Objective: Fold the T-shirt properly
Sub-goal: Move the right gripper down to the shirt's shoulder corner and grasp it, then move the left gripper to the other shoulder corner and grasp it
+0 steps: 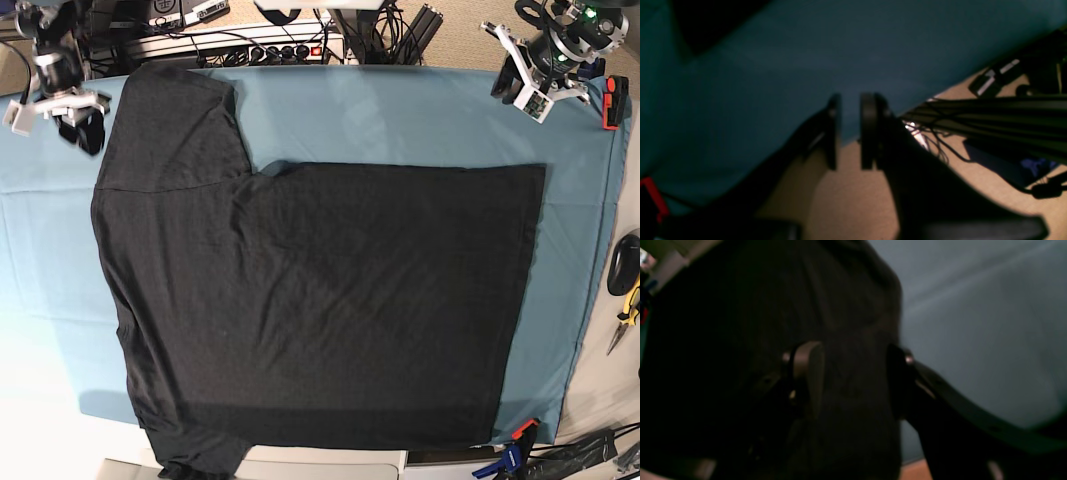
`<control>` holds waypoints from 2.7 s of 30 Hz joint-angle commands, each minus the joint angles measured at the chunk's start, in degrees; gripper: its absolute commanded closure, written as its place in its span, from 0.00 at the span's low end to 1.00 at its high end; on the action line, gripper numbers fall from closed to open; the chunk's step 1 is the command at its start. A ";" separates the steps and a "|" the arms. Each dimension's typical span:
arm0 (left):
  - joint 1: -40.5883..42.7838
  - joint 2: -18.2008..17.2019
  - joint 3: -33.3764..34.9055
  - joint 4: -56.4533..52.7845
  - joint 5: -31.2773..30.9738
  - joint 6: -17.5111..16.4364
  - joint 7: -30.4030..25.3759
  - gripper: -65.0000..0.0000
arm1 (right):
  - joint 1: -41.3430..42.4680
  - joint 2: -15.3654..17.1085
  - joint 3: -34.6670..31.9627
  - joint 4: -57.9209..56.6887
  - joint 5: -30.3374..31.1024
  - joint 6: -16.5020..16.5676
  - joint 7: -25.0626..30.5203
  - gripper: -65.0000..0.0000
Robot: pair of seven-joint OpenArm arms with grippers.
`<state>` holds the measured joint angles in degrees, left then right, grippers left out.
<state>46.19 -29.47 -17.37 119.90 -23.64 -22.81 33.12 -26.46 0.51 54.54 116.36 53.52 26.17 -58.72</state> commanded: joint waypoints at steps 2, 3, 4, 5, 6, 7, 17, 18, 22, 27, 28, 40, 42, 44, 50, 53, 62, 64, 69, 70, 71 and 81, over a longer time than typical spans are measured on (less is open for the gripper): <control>0.46 -0.55 -0.39 0.68 -0.61 -0.22 -0.98 0.82 | -1.55 -0.33 0.81 0.92 2.91 0.35 0.81 0.52; 0.44 -0.52 -0.39 0.68 -0.63 -0.22 -1.01 0.82 | -2.10 -0.90 0.81 0.92 2.99 0.33 0.79 0.52; 0.44 -0.55 -0.39 0.68 -0.66 -0.22 -1.03 0.82 | -2.47 -1.36 0.81 0.87 3.02 0.28 0.55 0.52; 0.39 -0.55 -0.39 0.68 -0.63 -0.22 -1.05 0.82 | -2.49 -1.68 0.81 0.72 2.97 0.26 0.33 0.52; 0.31 -0.52 -0.39 0.68 -0.63 -0.22 -1.05 0.82 | -2.43 -1.64 0.81 0.11 2.95 0.26 0.33 0.52; 0.31 -0.52 -0.39 0.68 -0.63 -0.22 -1.05 0.82 | -2.38 -1.57 0.81 -0.79 2.78 0.26 0.44 0.52; -1.49 -0.74 -0.39 0.68 -1.07 -0.85 -1.11 0.82 | 0.63 1.57 0.59 -19.02 6.47 0.48 -0.94 0.52; -1.64 -0.85 -0.39 0.68 -1.09 -0.85 -1.16 0.82 | 0.81 1.53 0.57 -19.98 6.73 0.61 -1.05 0.52; -2.27 -0.85 -0.37 0.68 -1.09 -0.83 -1.09 0.82 | 0.87 1.55 0.52 -21.27 7.08 0.59 -1.77 0.52; -2.56 -0.83 -0.39 0.68 -1.09 -0.83 -1.14 0.82 | 0.42 1.57 0.37 -21.27 7.13 0.59 -2.95 0.52; -2.58 -0.85 -0.39 0.68 -1.09 -0.83 -1.14 0.82 | 0.37 1.62 0.02 -21.27 7.10 0.59 -3.17 0.52; -2.58 -0.81 -0.39 0.68 -2.38 -0.81 -1.07 0.82 | -0.20 2.86 -9.44 -21.22 1.55 0.63 -4.26 0.62; -2.64 -0.81 -0.39 0.68 -3.89 -0.55 -1.05 0.82 | -0.20 2.86 -9.44 -21.22 0.57 0.68 -4.24 0.82; -3.34 -0.66 -0.39 0.68 -6.01 1.79 -0.42 0.82 | -0.20 2.84 -9.46 -21.22 0.57 1.44 -4.28 1.00; -10.16 1.27 -0.39 -2.75 -9.90 5.05 1.79 0.72 | -0.20 2.86 -9.46 -21.22 0.39 1.49 -4.28 1.00; -14.60 2.45 -0.39 -6.69 -12.59 6.03 2.78 0.70 | -0.22 2.84 -9.46 -21.22 0.37 1.49 -4.31 1.00; -24.50 2.67 -5.01 -12.57 -15.56 9.57 4.15 0.69 | -0.22 2.86 -9.46 -21.22 0.37 2.78 -4.28 1.00; -25.97 1.66 -7.76 -12.79 -14.69 9.90 4.17 0.69 | -0.22 2.97 -9.46 -21.22 0.35 2.97 -4.28 1.00; -29.24 -1.36 -14.19 -18.18 -17.66 11.65 4.90 0.69 | -0.20 2.99 -9.46 -21.22 0.39 2.95 -3.98 1.00; -30.03 -1.53 -15.28 -20.17 -19.50 11.61 5.49 0.69 | -0.20 2.99 -9.46 -21.22 0.37 2.95 -3.85 1.00; -30.75 -1.60 -16.39 -22.38 -21.86 11.54 6.51 0.69 | -0.20 2.99 -9.46 -21.22 0.37 2.95 -3.82 1.00; -31.43 -1.64 -17.62 -34.07 -36.44 2.60 12.04 0.69 | -0.20 2.99 -9.46 -21.22 0.39 2.95 -3.82 1.00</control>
<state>15.20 -29.71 -34.57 84.99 -58.33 -19.64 46.30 -26.04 3.03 45.19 94.91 55.94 29.45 -60.80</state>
